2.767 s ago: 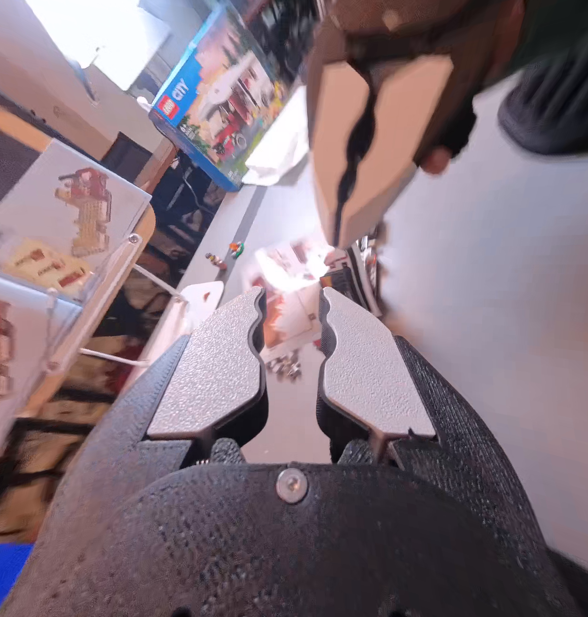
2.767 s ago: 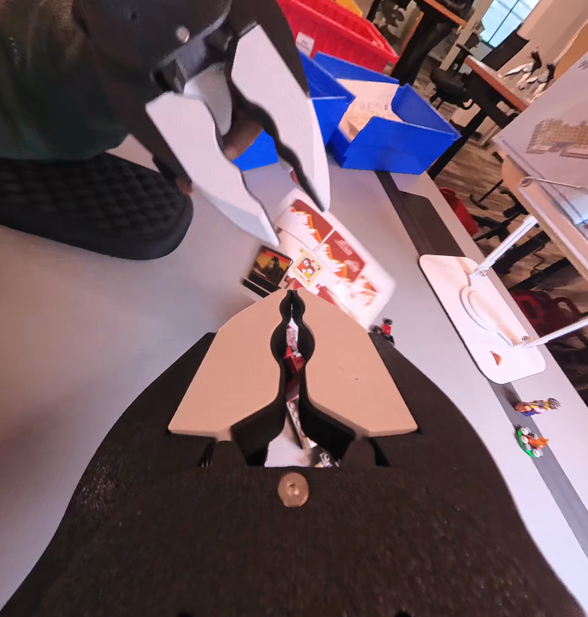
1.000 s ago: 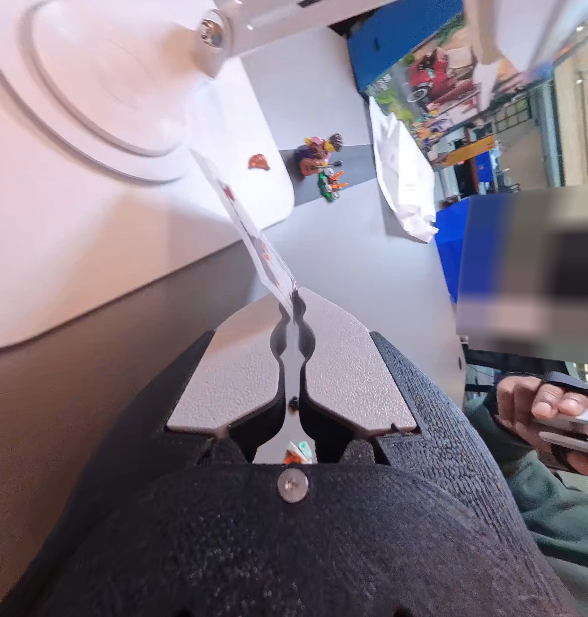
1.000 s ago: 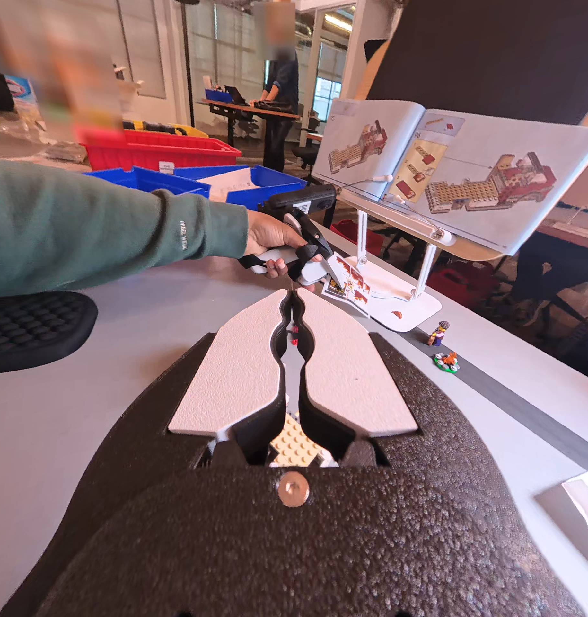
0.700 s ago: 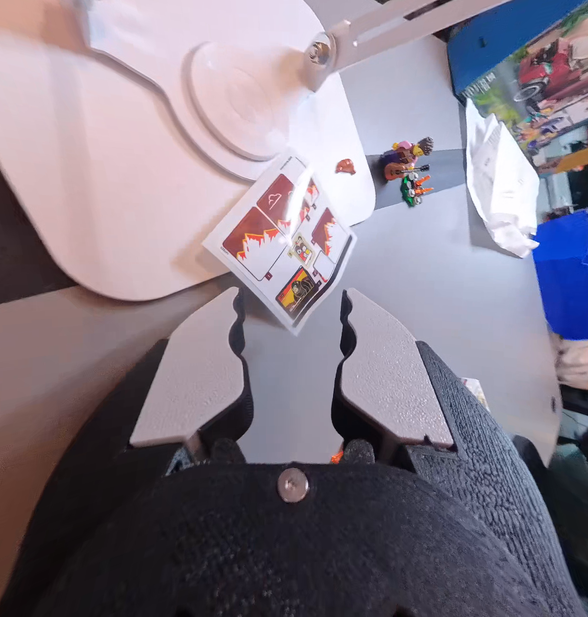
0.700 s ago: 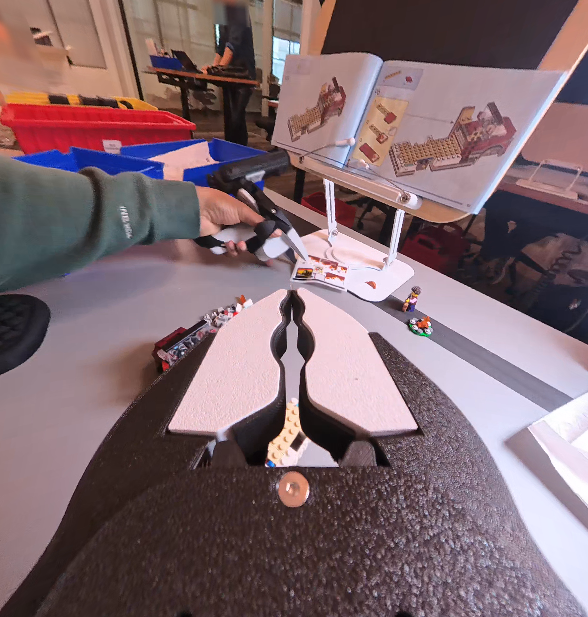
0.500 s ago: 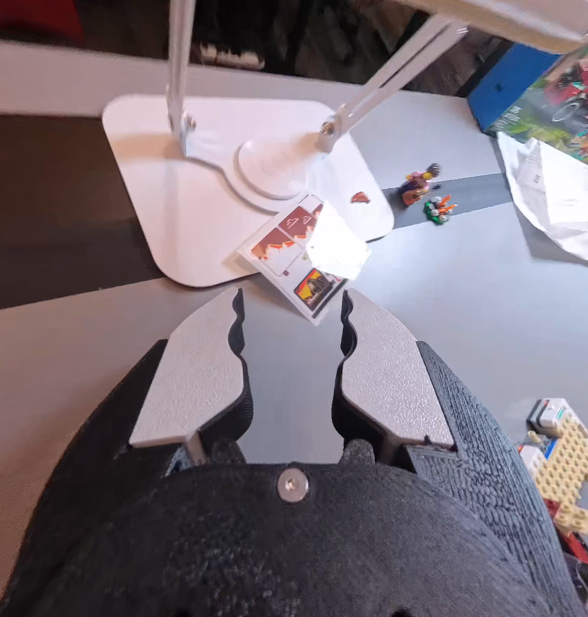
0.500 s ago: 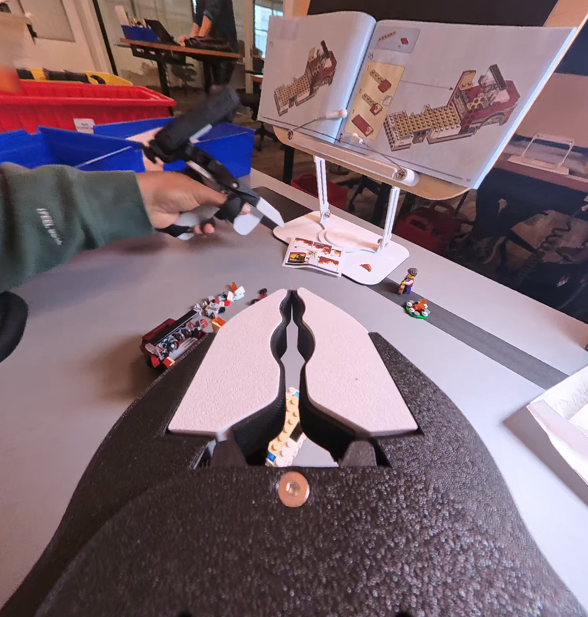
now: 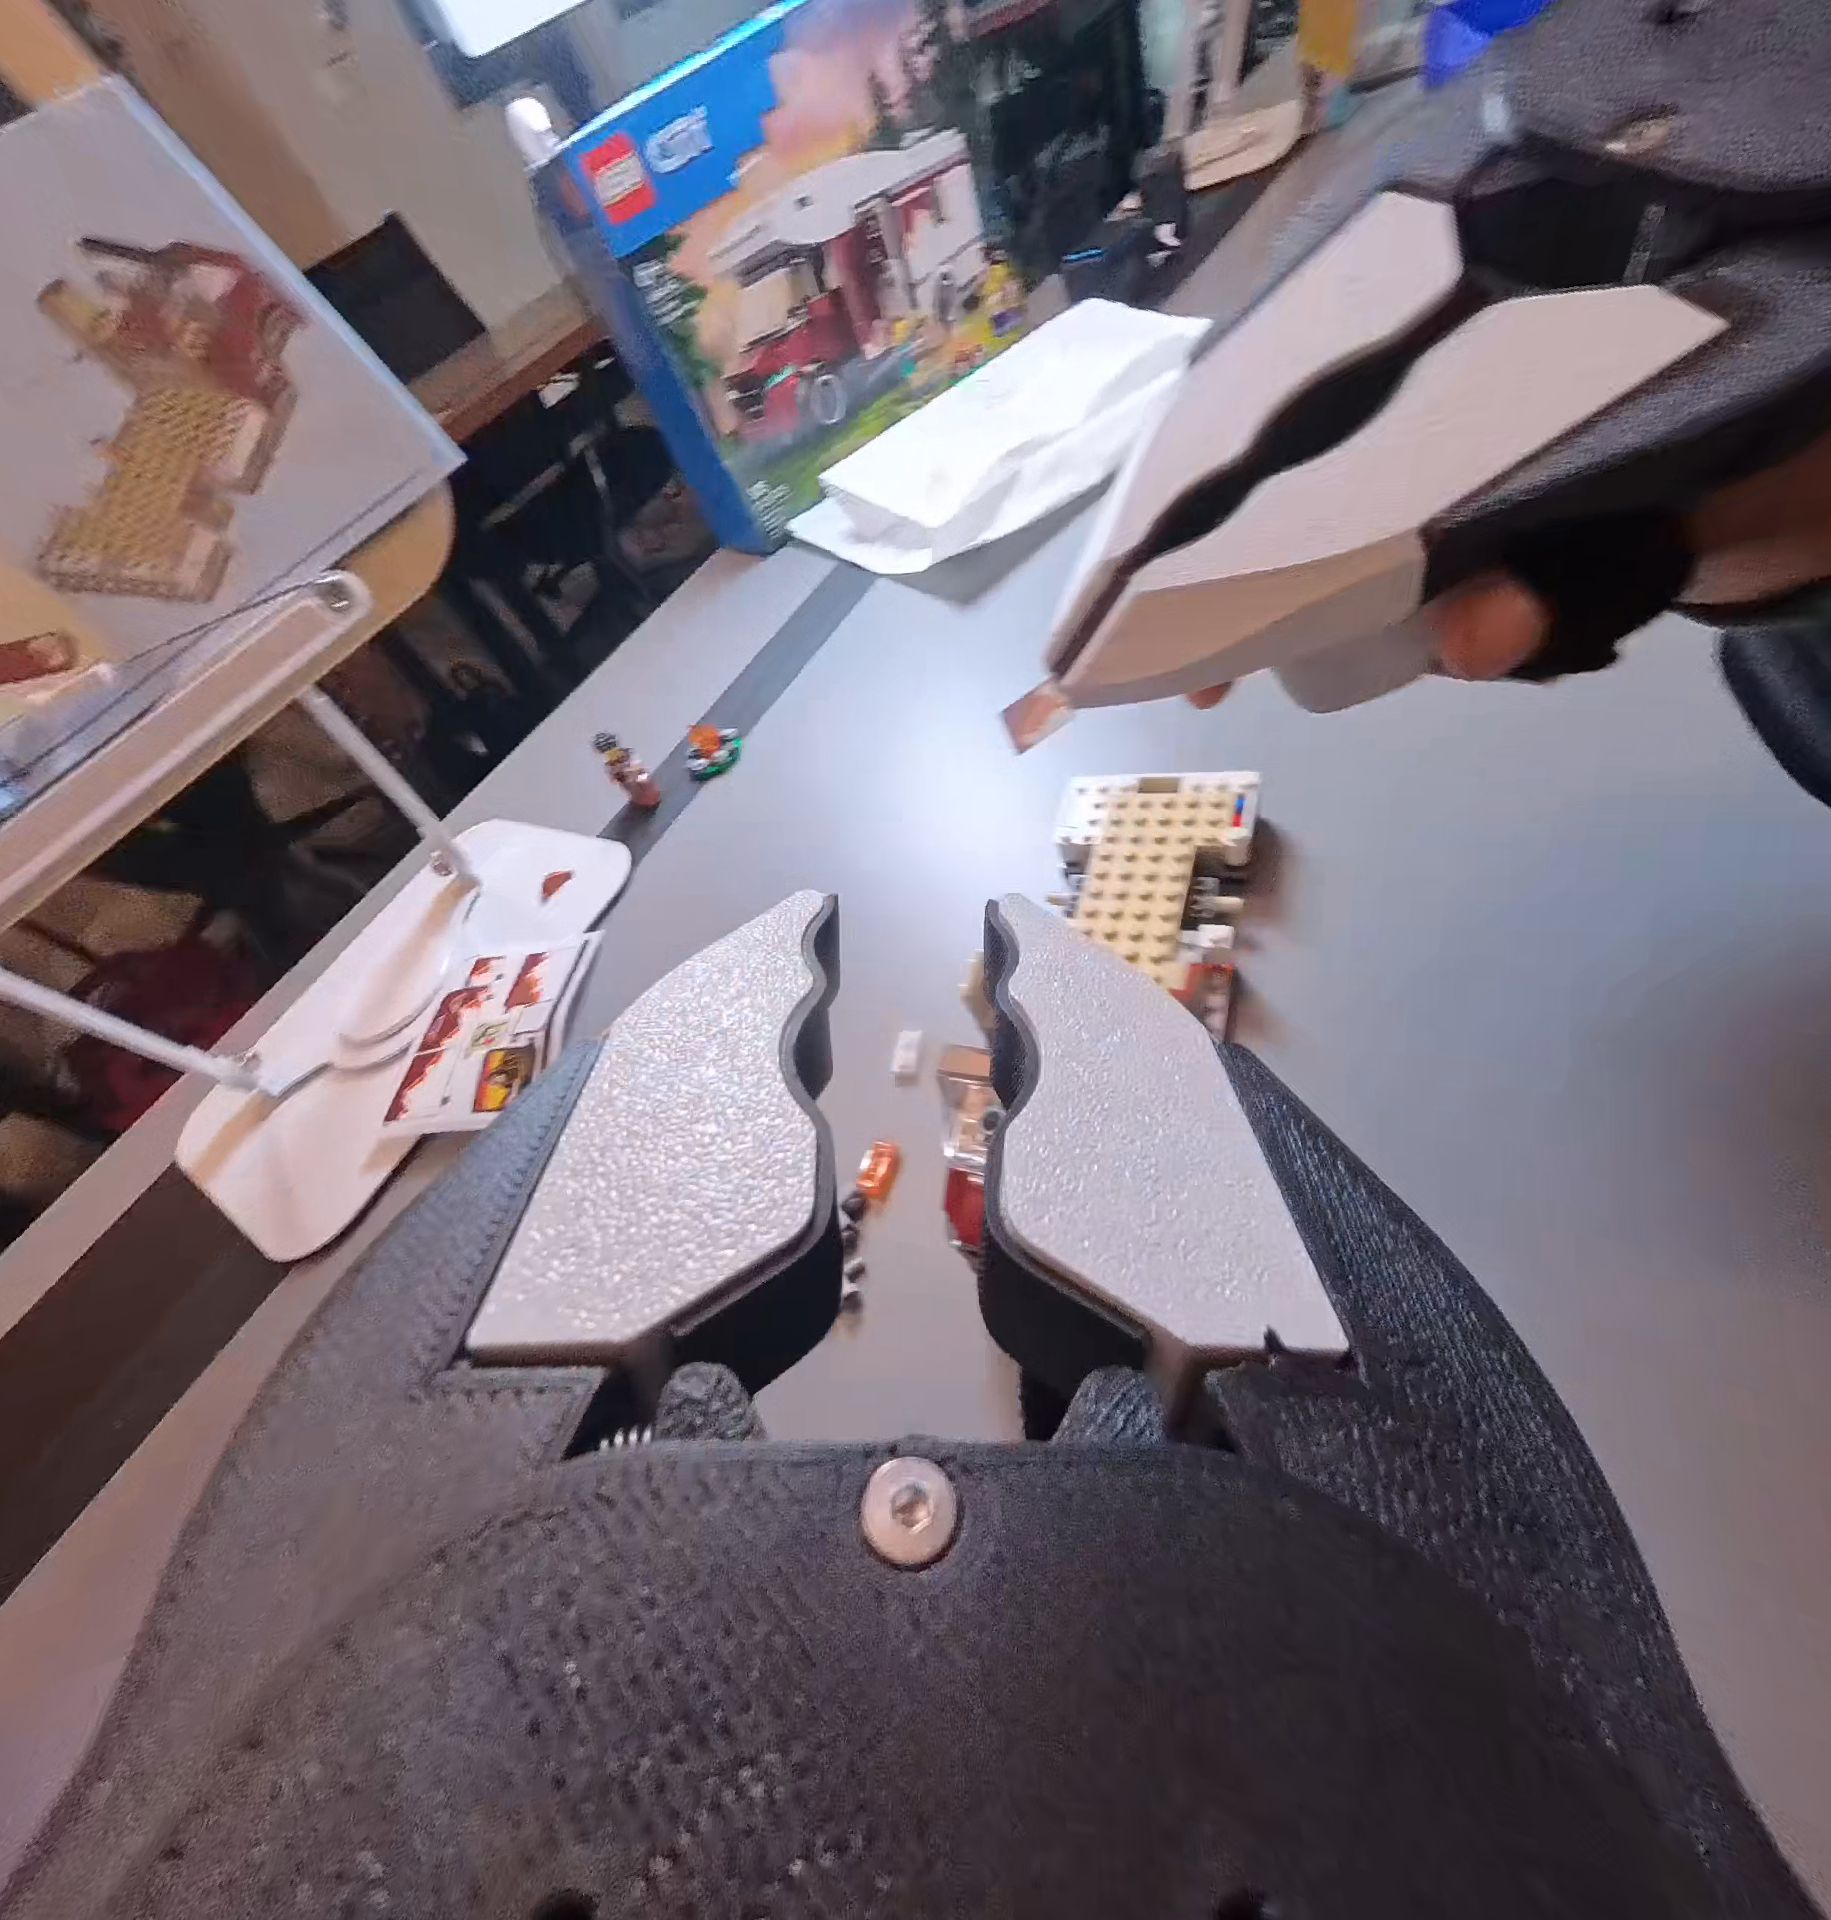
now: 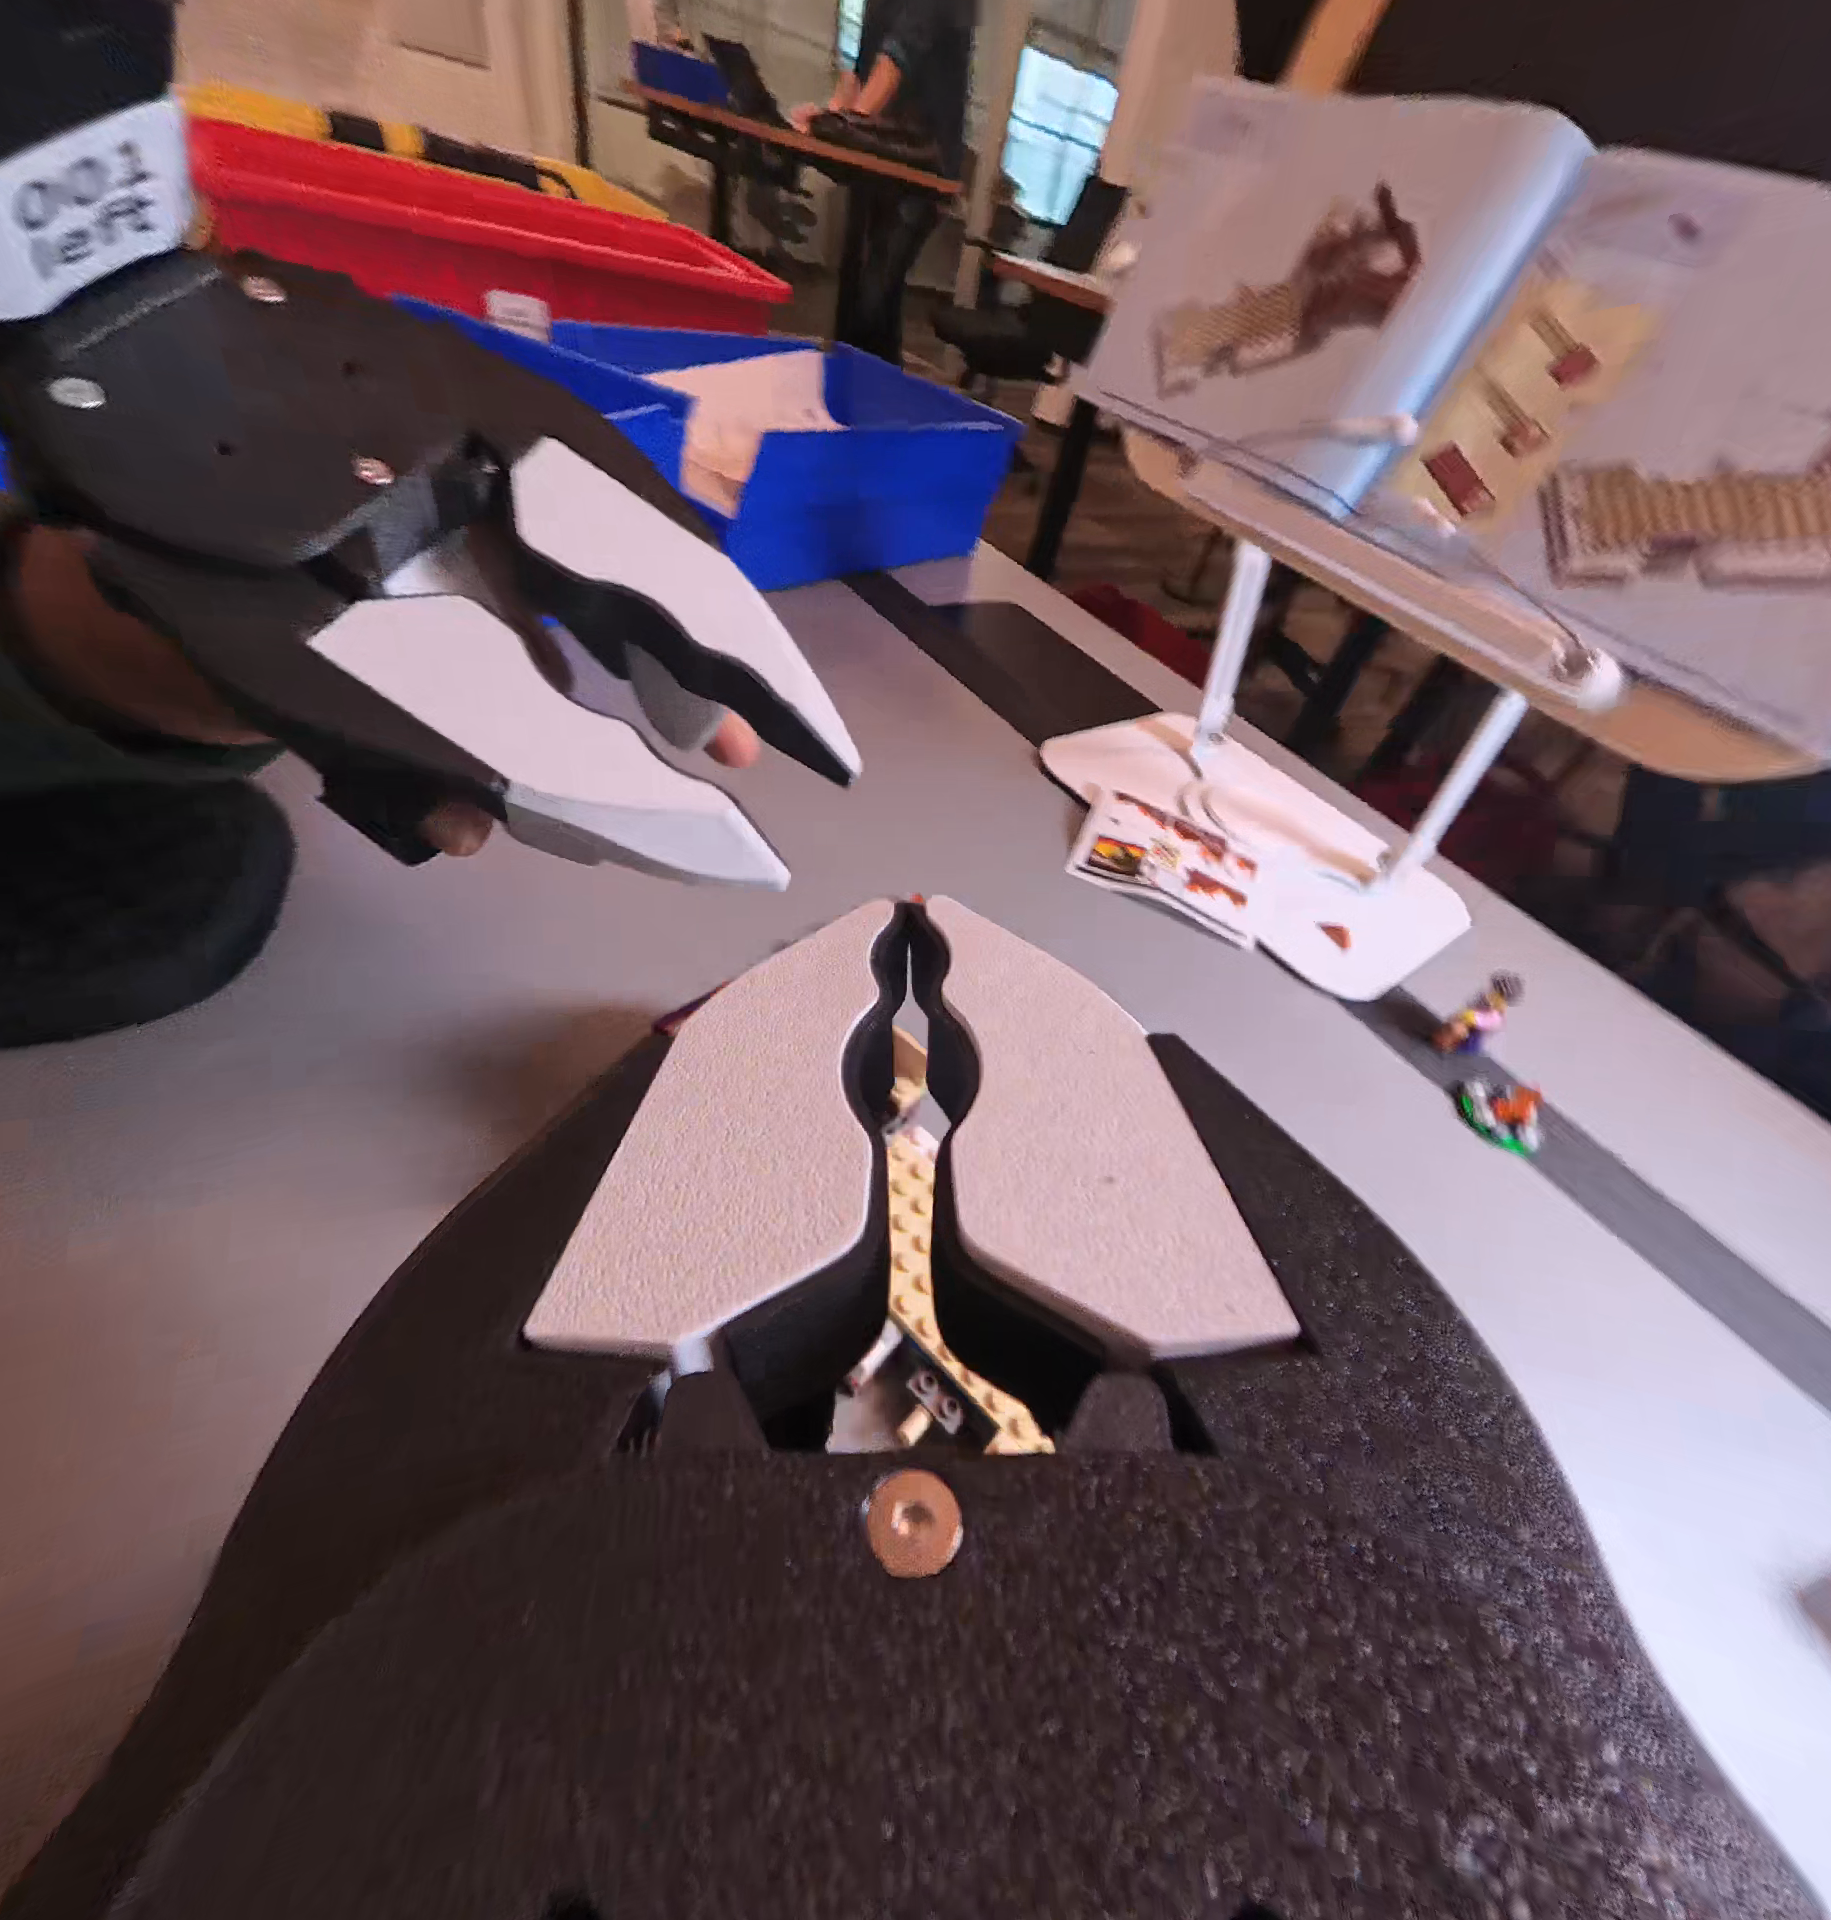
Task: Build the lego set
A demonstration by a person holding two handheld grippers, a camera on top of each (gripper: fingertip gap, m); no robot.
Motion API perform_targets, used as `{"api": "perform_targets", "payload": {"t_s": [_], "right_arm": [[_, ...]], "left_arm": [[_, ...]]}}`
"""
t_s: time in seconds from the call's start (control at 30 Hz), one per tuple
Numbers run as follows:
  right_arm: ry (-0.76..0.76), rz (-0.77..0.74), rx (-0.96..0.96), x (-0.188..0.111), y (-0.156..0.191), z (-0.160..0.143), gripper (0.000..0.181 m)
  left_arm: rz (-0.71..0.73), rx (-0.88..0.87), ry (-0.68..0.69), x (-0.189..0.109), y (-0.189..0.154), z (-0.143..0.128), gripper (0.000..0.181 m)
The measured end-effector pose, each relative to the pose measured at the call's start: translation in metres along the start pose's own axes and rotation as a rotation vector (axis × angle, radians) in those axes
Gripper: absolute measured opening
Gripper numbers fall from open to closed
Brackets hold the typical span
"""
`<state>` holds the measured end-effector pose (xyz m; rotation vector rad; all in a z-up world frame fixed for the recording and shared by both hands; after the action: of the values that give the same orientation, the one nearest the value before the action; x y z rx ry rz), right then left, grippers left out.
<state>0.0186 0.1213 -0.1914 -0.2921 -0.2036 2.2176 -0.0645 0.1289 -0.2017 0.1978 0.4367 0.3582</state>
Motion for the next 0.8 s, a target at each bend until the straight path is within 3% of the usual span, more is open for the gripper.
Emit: {"api": "perform_targets", "payload": {"t_s": [0.13,0.2,0.3,0.4,0.5,0.8], "right_arm": [[-0.187,0.106,-0.269,-0.015,0.029,0.007,0.000],[-0.241,0.066,-0.465,-0.020,0.036,0.005,0.000],[-0.293,0.030,-0.670,-0.024,0.047,0.002,0.000],[-0.337,-0.012,-0.841,-0.025,0.058,-0.001,0.000],[-0.371,-0.039,-0.943,-0.023,0.067,-0.006,0.000],[-0.416,-0.090,-1.035,-0.020,0.073,-0.012,0.000]], "left_arm": [[-0.312,-0.147,-0.126,-0.008,-0.042,0.006,0.024],[-0.501,-0.379,-0.233,-0.016,-0.053,0.011,0.022],[-0.648,-0.714,-0.360,-0.025,-0.045,0.009,0.022],[-0.715,-0.922,-0.392,-0.024,-0.037,-0.002,0.022],[-0.781,-1.009,-0.387,-0.019,-0.040,-0.009,0.021],[-0.837,-1.091,-0.409,-0.018,-0.044,-0.009,0.013]]}}
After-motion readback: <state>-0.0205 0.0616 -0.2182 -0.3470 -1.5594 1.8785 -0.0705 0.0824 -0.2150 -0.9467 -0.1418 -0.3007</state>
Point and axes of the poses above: each gripper's, where its closed fingertips meet, x out along the fingers, z out of its top, y = z × x across the jaws, the point moved 3 cm from there along -x, back along the fingers, and after that the axes turned 14 degrees about -z, right-handed, at the moved point
